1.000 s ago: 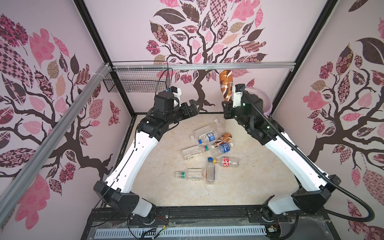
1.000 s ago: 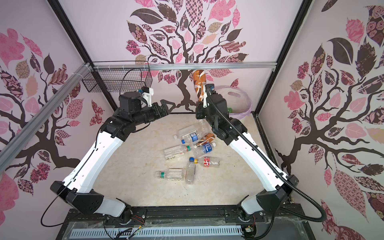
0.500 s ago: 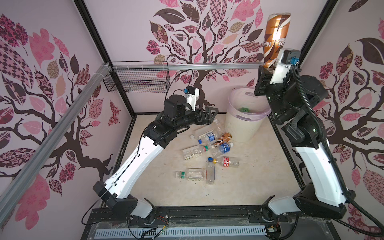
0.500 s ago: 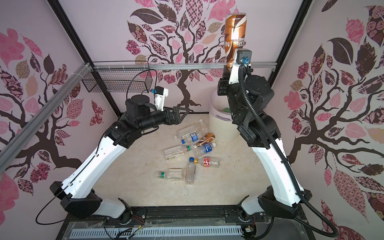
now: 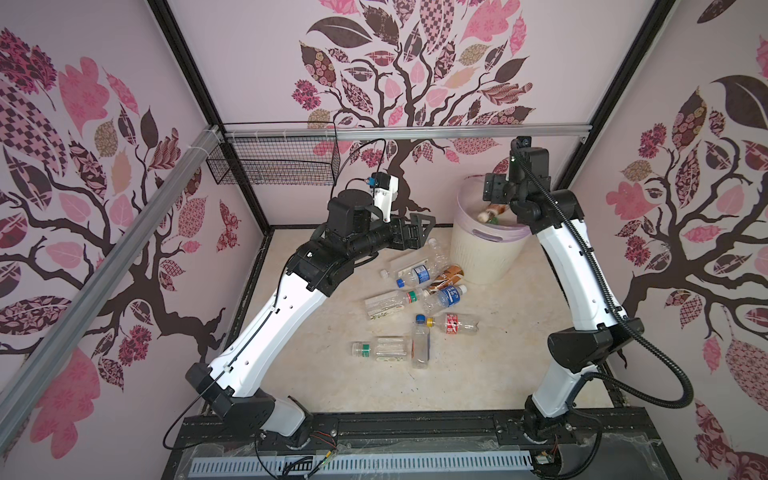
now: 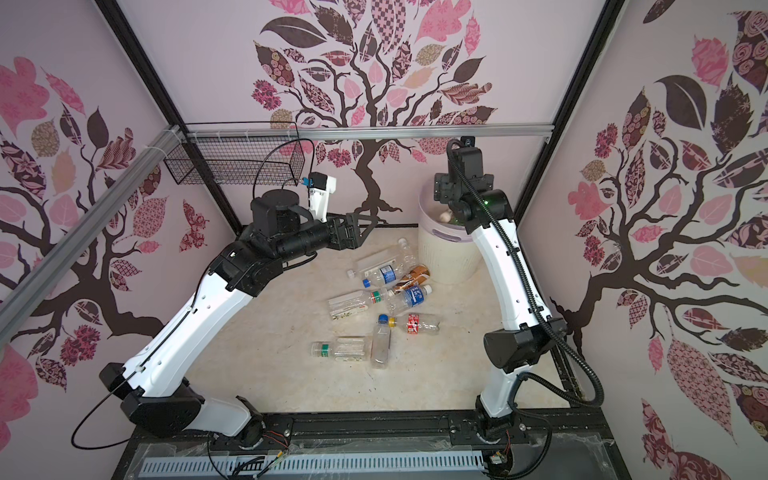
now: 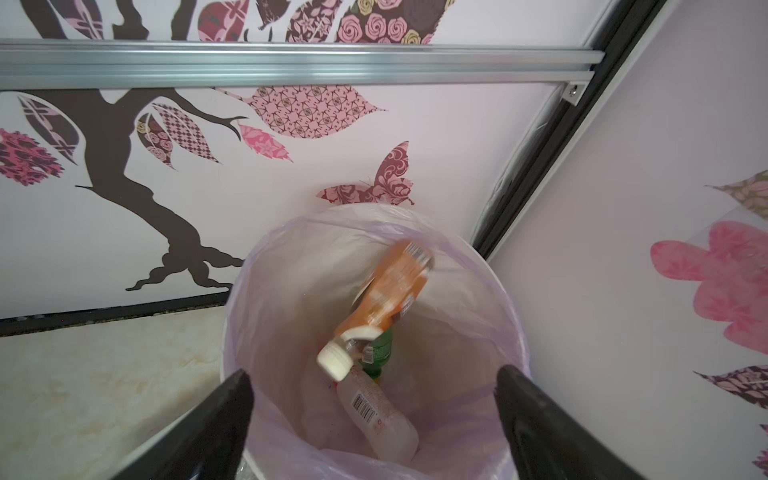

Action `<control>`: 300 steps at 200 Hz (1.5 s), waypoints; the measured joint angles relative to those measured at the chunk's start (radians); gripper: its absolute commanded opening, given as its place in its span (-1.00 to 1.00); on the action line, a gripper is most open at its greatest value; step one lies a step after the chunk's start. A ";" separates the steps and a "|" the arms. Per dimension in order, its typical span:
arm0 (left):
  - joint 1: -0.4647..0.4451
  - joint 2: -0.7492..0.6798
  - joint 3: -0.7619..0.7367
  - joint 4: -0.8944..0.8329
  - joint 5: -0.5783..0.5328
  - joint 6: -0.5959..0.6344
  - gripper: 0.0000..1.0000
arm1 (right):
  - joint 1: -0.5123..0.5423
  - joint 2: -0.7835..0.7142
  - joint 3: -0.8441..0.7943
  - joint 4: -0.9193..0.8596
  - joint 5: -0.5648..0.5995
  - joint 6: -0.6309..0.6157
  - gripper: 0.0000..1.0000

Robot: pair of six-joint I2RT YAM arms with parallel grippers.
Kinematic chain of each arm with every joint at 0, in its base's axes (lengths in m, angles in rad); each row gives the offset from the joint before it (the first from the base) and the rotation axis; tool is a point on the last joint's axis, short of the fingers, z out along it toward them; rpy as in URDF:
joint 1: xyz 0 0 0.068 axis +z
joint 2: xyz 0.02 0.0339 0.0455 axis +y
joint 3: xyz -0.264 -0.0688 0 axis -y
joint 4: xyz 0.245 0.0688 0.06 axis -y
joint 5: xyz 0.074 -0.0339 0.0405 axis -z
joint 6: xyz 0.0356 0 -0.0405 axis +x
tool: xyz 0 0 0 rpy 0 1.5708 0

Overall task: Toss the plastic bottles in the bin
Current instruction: 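Raise the Nescafe bottle over the bin with the right gripper and release, then lower the left gripper onto the green-labelled clear bottle while the right withdraws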

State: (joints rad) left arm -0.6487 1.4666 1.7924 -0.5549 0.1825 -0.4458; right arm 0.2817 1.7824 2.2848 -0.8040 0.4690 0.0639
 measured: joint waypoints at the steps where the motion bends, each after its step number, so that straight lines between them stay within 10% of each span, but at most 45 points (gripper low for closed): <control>1: 0.000 0.000 0.000 0.000 0.000 0.000 0.97 | 0.000 0.000 0.002 -0.001 -0.002 0.001 0.99; 149: 0.002 0.010 0.005 -0.082 -0.032 -0.007 0.97 | 0.012 -0.058 0.051 -0.026 -0.048 0.021 0.99; 300: 0.133 0.157 -0.306 -0.500 -0.133 0.110 0.96 | 0.323 -0.439 -0.962 0.201 -0.293 0.087 0.99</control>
State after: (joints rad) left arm -0.5159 1.6238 1.4860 -1.0546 0.0494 -0.3359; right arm 0.6048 1.3434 1.3231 -0.6025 0.1761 0.1513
